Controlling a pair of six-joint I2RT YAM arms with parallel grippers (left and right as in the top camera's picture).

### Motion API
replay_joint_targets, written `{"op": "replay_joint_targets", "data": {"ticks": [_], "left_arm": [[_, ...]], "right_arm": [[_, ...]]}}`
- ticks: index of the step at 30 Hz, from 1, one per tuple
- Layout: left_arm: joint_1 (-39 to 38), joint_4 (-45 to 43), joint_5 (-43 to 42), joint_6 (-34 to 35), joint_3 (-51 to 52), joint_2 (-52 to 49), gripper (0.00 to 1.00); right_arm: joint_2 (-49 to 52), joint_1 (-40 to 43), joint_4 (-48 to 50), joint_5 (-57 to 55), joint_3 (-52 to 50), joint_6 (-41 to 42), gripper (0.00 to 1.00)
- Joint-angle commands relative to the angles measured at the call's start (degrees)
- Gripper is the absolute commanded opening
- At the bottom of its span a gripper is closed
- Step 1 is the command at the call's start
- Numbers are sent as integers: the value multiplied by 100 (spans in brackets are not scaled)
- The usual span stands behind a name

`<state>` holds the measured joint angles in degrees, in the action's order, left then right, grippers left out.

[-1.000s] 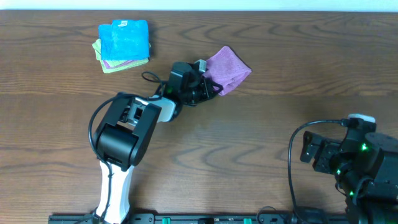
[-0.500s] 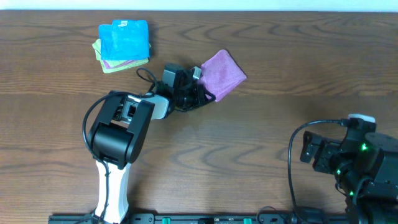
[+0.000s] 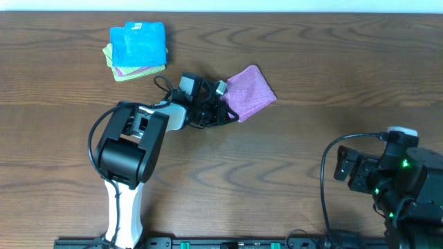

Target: Fold the cloth

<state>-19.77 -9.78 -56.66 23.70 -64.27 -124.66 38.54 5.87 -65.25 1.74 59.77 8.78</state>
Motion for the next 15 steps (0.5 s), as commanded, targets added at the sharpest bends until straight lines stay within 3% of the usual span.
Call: {"op": "replay_joint_targets", "data": {"ticks": [1,2,4,15], "left_arm": [[149,129,396,-216,142,-164,59],[170,107,354,-214,142,-151,68],[205,72,295,-212,142,-48,97],[297,70,588,-76,144,413,95]], "right_arm": [[-28,4,11,26,-11,105,99],[-31,4,11,24,-11,105,99],[-28,4,13,24,-11,105,99],[-28,7,-9,24,-11,105,99]]}}
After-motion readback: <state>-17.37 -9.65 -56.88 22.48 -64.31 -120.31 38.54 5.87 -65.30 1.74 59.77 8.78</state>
